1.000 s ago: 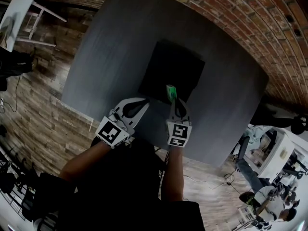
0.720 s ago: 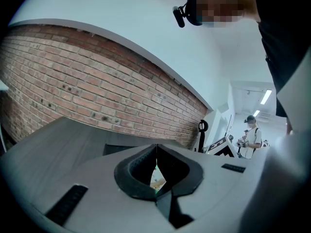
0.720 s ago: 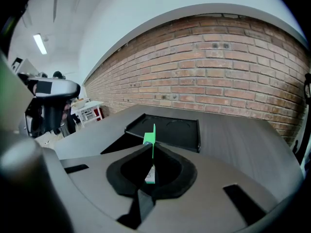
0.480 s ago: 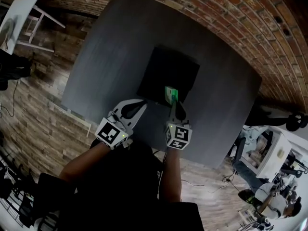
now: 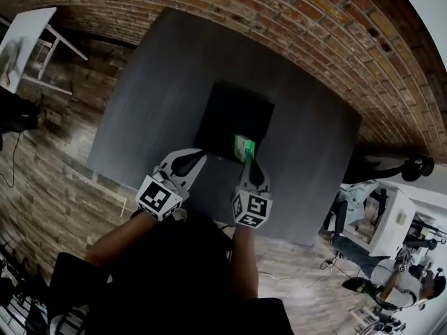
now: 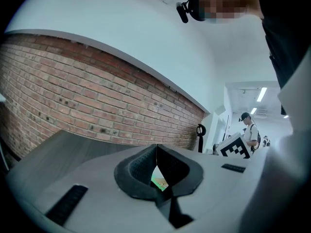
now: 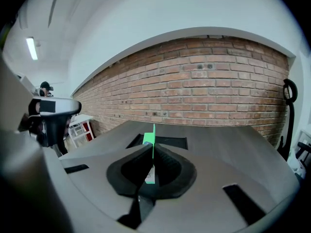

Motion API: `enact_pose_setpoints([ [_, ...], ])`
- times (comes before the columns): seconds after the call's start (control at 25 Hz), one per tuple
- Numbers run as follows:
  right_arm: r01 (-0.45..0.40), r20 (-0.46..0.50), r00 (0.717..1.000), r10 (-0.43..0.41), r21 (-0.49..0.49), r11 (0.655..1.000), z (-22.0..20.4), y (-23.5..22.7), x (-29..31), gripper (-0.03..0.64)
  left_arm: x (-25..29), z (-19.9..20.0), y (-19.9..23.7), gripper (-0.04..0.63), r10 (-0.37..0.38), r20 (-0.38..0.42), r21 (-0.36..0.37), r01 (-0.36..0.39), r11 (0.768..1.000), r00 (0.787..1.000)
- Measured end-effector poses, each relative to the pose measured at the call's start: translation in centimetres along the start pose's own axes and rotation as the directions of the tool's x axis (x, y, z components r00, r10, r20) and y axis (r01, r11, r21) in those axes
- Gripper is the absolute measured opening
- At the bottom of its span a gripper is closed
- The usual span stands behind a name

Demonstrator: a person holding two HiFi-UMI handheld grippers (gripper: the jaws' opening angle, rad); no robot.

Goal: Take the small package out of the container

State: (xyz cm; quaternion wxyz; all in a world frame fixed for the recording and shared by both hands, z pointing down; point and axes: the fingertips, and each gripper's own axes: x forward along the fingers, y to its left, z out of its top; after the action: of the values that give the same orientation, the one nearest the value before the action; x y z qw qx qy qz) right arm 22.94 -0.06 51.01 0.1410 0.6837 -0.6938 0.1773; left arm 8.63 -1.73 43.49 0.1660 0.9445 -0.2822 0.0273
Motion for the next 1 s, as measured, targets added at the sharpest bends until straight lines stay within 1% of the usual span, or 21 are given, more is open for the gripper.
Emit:
enact_pose_setpoints([
  [0.28, 0.053, 0.078, 0.995, -0.056, 0.045, 0.998, 2.6, 0.9, -3.8, 0.028, -1.6, 2.1, -0.5, 0.034, -0.012, 0.030, 0.022, 0.011, 1.000, 0.999],
  [0.44, 0.087, 0.129, 0.987, -0.093, 0.056, 0.995, 4.2, 1.7, -6.2, 0.028, -2.9, 2.6, -0.9, 0.034, -0.021, 0.038, 0.016, 0.021, 1.000, 0.999],
  [0.6, 0.079, 0.155, 0.984, -0.091, 0.083, 0.993, 5.3, 2.7, -8.2, 0.028, -4.1, 3.1, -1.3, 0.034, -0.023, 0.042, 0.016, 0.022, 1.000, 0.999],
  [0.84, 0.053, 0.194, 0.978, -0.070, 0.094, 0.994, 6.6, 4.5, -10.7, 0.028, -5.4, 4.5, -2.2, 0.034, -0.034, 0.056, 0.044, 0.031, 0.999, 0.998],
  [1.0, 0.037, 0.202, 0.978, -0.057, 0.102, 0.994, 7.2, 5.5, -11.8, 0.028, -6.3, 4.6, -2.4, 0.034, -0.040, 0.054, 0.043, 0.037, 0.998, 0.998],
])
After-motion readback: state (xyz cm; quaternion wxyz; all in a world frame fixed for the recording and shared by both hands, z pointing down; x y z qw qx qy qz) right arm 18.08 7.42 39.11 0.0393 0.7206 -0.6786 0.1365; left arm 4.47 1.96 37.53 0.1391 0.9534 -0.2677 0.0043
